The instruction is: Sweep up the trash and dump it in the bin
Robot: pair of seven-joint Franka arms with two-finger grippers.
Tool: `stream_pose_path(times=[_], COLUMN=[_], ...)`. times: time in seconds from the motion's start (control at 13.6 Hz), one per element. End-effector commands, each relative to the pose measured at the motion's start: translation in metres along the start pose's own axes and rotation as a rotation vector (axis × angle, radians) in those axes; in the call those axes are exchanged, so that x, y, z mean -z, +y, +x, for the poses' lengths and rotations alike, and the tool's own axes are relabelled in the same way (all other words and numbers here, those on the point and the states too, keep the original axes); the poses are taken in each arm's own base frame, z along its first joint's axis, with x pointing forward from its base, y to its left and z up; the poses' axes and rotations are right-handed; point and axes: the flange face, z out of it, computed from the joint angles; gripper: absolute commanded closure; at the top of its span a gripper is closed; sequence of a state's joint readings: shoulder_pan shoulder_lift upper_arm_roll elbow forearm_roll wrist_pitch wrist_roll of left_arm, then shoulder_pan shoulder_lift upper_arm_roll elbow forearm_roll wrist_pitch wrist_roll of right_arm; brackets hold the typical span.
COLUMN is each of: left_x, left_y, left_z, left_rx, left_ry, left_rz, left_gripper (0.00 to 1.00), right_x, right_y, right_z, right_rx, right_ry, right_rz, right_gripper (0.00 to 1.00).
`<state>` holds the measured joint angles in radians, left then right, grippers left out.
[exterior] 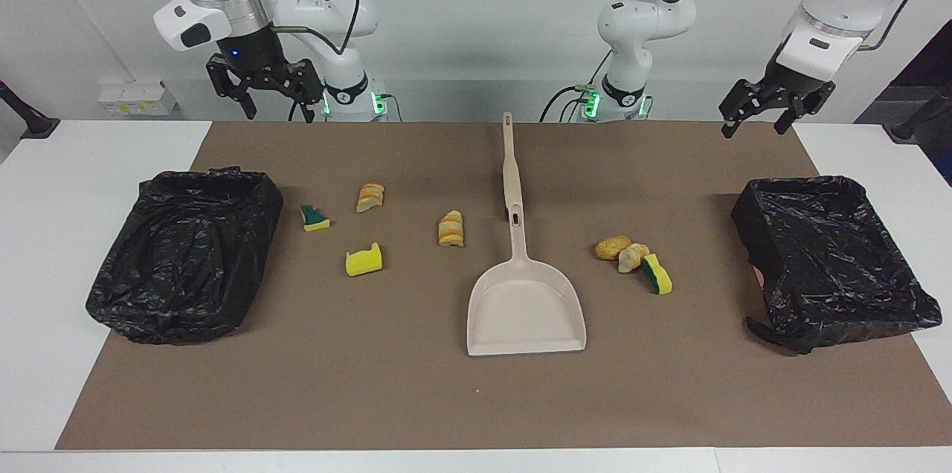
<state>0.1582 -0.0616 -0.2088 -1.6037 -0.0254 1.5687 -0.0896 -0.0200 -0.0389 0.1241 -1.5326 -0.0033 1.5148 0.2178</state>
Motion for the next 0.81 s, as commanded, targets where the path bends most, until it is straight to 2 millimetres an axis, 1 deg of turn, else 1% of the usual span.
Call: stream_pose_path(times=[0.0,0.22,0.52,0.74], left_x=[0.002,0.003,0.003,0.003], left_y=[0.005,0.01,-0.023,-0.023], left_z=[-0.001,-0.002,0.001,0.001], left_rx=[-0.025,-0.029,0.033,0.032], left_ry=[0.03,0.03,0.029,0.027], left_rz=[-0.017,-0.016,-0.01,-0.008], left_gripper=[0.0,0.0,0.0,0.0], right_x=[-0.002,-0.002,-0.002,-0.002], right_y=[0.004,0.005,0.008,0.008], right_z=[0.0,0.0,0.001,0.001], right_rx=[0.002,0.002,0.005,-0.007], right_ry=[0.013,0.011,0.009,0.009], right_rz=[0.014,0.014,0.016,0.018], right_gripper=[0.0,0.0,0.0,0.0])
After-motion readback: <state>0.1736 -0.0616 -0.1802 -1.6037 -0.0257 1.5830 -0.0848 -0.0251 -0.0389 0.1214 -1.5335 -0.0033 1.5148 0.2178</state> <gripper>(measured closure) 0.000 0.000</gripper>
